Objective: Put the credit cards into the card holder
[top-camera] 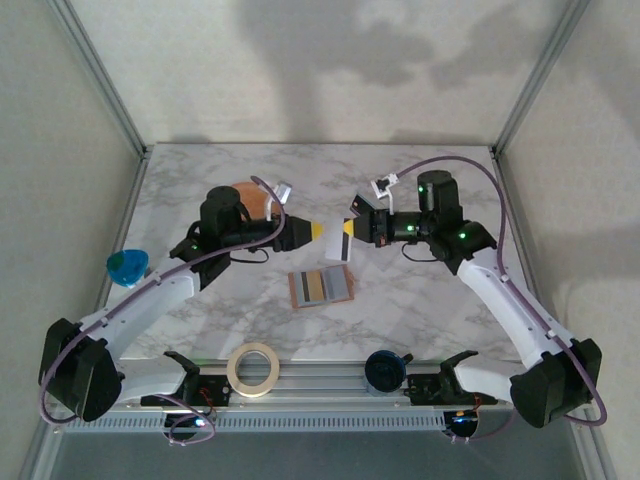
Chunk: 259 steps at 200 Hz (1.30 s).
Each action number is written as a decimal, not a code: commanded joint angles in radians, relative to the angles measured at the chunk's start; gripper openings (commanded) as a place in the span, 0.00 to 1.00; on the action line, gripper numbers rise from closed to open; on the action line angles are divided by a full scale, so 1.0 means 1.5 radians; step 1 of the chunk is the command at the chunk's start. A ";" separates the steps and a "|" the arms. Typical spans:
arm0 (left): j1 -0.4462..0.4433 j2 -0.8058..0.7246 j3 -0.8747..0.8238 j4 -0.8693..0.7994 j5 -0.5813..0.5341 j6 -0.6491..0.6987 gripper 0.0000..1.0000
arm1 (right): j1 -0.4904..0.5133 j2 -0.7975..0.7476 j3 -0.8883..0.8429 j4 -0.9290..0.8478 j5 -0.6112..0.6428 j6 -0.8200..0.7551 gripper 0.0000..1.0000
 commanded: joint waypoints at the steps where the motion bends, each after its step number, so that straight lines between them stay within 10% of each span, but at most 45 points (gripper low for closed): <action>1: -0.027 0.012 0.032 0.032 0.053 0.025 0.50 | -0.004 -0.018 -0.019 0.123 -0.138 0.105 0.00; 47: -0.046 0.016 0.028 0.059 0.057 0.009 0.42 | -0.003 -0.026 -0.002 0.102 -0.143 0.074 0.00; 109: -0.049 -0.014 -0.010 0.074 0.067 0.008 0.00 | -0.005 -0.034 -0.033 0.138 -0.146 0.077 0.00; 119: -0.049 -0.022 -0.025 0.079 0.058 0.004 0.00 | -0.005 -0.035 -0.032 0.132 -0.144 0.075 0.00; 137: -0.049 -0.028 -0.039 0.054 0.043 0.015 0.00 | -0.005 -0.044 -0.027 0.068 -0.099 0.033 0.42; 154: -0.049 -0.033 -0.047 -0.008 0.000 0.043 0.00 | -0.005 -0.046 -0.025 0.004 -0.049 -0.014 0.55; 259: -0.023 0.146 -0.147 -0.049 -0.191 -0.089 0.00 | 0.054 0.078 -0.113 -0.123 0.269 -0.128 0.60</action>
